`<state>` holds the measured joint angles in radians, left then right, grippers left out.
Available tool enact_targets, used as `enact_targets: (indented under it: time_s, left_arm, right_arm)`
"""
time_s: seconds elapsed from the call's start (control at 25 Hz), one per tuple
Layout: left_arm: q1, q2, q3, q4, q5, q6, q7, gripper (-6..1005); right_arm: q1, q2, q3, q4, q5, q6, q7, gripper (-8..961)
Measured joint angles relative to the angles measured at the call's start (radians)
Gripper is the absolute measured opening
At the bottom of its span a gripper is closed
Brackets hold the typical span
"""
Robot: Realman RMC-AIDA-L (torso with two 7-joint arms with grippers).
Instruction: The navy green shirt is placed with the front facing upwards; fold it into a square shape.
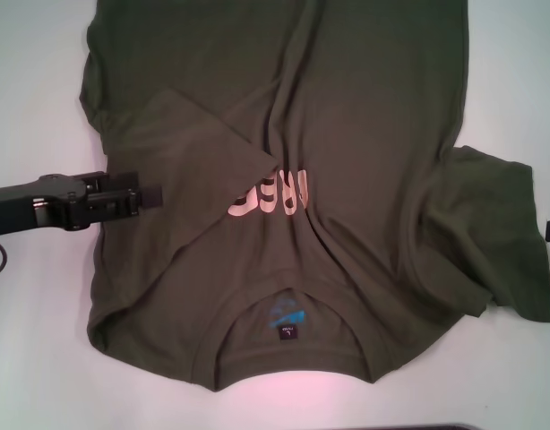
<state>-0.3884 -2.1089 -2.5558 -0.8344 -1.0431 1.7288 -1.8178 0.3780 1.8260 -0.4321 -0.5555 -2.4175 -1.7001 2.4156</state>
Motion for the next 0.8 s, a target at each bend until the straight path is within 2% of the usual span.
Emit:
enact_targets:
  time_s: [0.2, 0.6, 0.8]
  left_arm:
    - [-0.004, -0.001, 0.008, 0.001, 0.000, -0.010, 0.000, 720]
    - [-0.005, -0.002, 0.008, 0.001, 0.000, -0.011, 0.000, 720]
    - [-0.006, -0.002, 0.009, 0.002, 0.000, -0.011, 0.000, 720]
  right_arm:
    - [0.008, 0.011, -0.007, 0.009, 0.000, 0.021, 0.000, 908]
    - [0.021, 0.013, -0.011, 0.025, 0.000, 0.049, 0.000, 908]
    - [0.030, 0.022, -0.018, 0.025, 0.000, 0.053, -0.001, 907]
